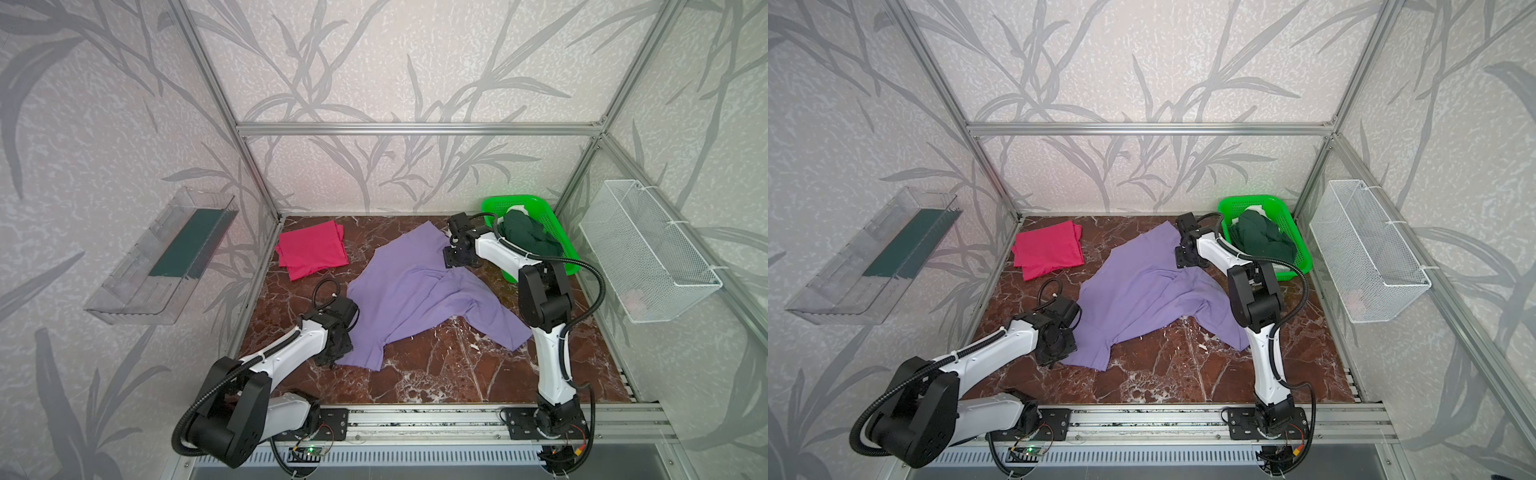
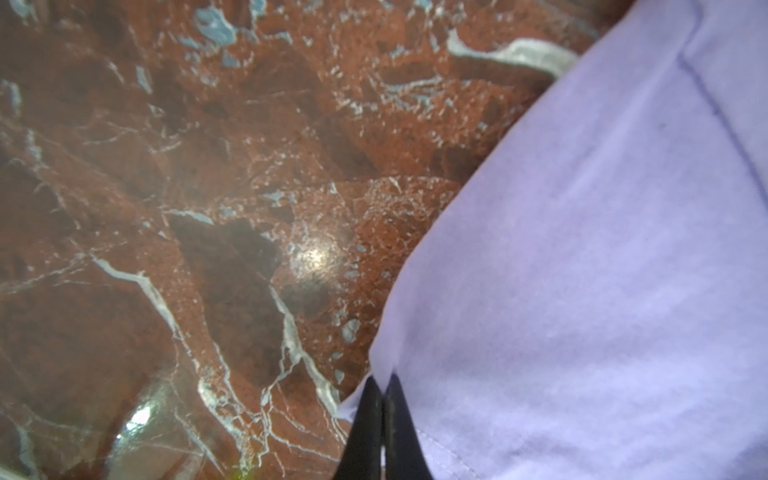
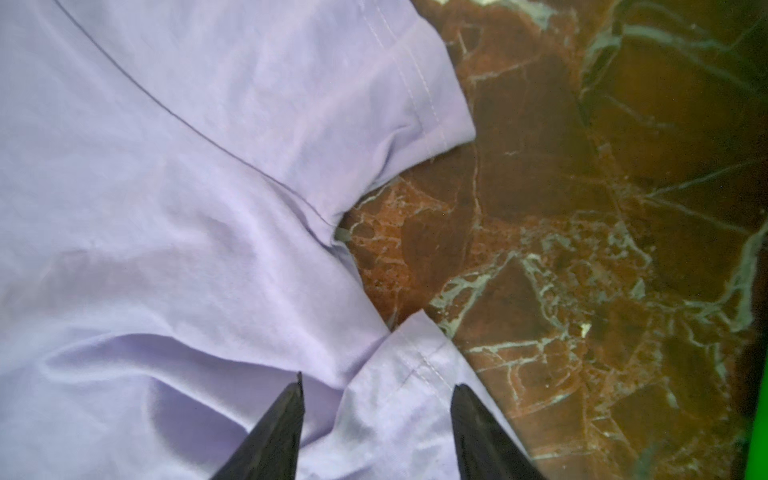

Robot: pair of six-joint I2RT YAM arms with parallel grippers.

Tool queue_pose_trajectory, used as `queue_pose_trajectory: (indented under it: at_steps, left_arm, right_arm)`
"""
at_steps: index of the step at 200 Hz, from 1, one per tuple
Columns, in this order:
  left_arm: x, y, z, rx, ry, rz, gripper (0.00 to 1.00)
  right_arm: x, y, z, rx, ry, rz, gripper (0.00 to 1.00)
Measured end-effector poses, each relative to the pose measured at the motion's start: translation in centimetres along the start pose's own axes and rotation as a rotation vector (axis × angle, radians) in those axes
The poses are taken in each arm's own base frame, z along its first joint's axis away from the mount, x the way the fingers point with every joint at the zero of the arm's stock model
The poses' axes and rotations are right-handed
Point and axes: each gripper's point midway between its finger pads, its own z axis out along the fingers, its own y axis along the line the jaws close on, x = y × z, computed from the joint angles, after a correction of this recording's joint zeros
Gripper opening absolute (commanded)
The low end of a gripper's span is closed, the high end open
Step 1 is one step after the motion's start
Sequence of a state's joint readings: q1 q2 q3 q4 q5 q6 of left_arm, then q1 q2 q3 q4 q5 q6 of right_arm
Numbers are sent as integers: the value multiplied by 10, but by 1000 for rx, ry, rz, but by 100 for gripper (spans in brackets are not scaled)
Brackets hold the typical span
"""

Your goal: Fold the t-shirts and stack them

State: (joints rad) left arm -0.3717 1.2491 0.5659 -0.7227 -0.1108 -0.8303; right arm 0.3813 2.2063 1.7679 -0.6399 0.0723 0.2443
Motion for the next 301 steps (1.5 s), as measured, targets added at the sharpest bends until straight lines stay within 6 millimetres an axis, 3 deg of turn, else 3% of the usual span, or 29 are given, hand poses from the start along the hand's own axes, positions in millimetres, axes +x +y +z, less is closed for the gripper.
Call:
queue_pose_trajectory:
  at_steps: [47, 93, 126, 147, 169, 234, 301]
  left_arm:
    - [0, 0, 0, 1, 0, 3, 0]
    - [1, -1, 0, 6, 5, 7, 0]
    - [0, -2, 0, 9, 4, 7, 0]
    - [1, -2, 0, 10, 5, 9, 0]
    - [1, -2, 0, 11, 7, 10, 0]
    - [1, -3, 0, 14, 10, 19, 0]
    - [1, -3, 0, 15, 12, 25, 0]
  right_arm:
    - [4, -16, 7, 14, 15, 42, 54]
    - [10, -21, 28, 21, 46, 54, 38]
    - [5, -20, 29, 11, 34, 61, 28]
    - [4, -19, 29, 4, 33, 62, 27]
    - [4, -18, 29, -5, 33, 62, 19]
    - [3, -17, 29, -14, 30, 58, 27]
    - [0, -16, 28, -23, 24, 56, 28]
